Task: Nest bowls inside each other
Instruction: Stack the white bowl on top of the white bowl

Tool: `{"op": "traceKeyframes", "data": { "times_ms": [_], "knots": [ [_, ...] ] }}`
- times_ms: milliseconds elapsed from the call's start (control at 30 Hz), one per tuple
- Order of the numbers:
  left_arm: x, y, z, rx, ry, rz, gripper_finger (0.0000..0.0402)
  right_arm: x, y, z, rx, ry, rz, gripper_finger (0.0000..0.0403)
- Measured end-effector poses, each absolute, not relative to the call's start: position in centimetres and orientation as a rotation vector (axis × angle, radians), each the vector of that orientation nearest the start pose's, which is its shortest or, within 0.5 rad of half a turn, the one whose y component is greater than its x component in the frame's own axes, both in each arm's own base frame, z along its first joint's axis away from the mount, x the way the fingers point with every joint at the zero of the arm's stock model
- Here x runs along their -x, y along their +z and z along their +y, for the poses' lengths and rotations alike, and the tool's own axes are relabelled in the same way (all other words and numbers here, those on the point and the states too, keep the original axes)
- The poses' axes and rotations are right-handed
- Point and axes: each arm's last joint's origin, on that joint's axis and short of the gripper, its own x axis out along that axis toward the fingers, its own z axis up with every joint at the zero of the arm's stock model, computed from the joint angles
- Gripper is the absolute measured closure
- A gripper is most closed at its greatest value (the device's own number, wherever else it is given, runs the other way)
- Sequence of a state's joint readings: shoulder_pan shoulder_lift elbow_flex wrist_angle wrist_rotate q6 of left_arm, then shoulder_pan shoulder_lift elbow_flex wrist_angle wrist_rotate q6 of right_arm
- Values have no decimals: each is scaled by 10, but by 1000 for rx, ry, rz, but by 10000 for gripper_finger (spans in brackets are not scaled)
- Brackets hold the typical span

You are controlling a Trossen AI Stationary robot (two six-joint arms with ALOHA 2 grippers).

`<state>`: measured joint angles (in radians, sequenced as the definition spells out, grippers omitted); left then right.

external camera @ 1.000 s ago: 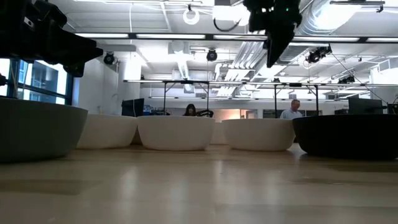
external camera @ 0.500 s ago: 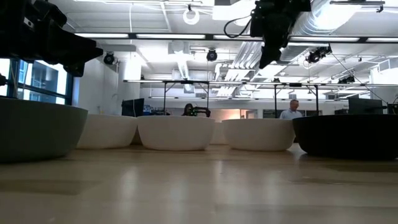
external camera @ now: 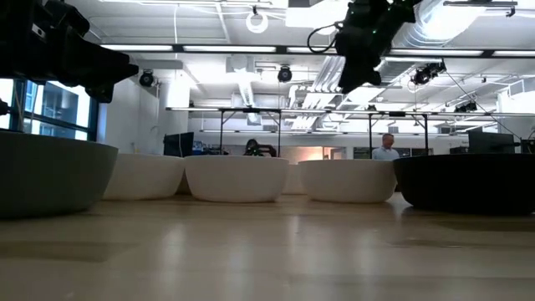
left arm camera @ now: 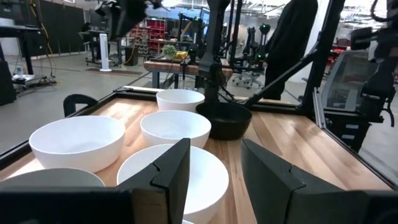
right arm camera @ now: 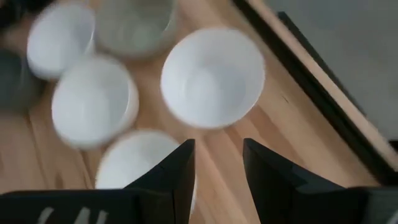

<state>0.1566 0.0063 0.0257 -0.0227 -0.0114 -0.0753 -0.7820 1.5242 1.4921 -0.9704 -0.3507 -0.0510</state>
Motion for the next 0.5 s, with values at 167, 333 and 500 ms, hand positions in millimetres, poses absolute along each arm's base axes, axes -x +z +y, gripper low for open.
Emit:
{"op": "traceKeyframes", "data": {
  "times_ms": [167, 333, 500],
  "knots": [
    [-95, 170, 15, 75, 168, -6, 272, -234, 319, -224, -638, -440, 882, 277],
    [-95, 170, 15, 76, 168, -7, 272, -249, 293, -239, -718, -464, 914, 277],
    [-95, 170, 15, 76, 168, -7, 272, -260, 275, -251, -752, -481, 909, 277]
  ]
}}
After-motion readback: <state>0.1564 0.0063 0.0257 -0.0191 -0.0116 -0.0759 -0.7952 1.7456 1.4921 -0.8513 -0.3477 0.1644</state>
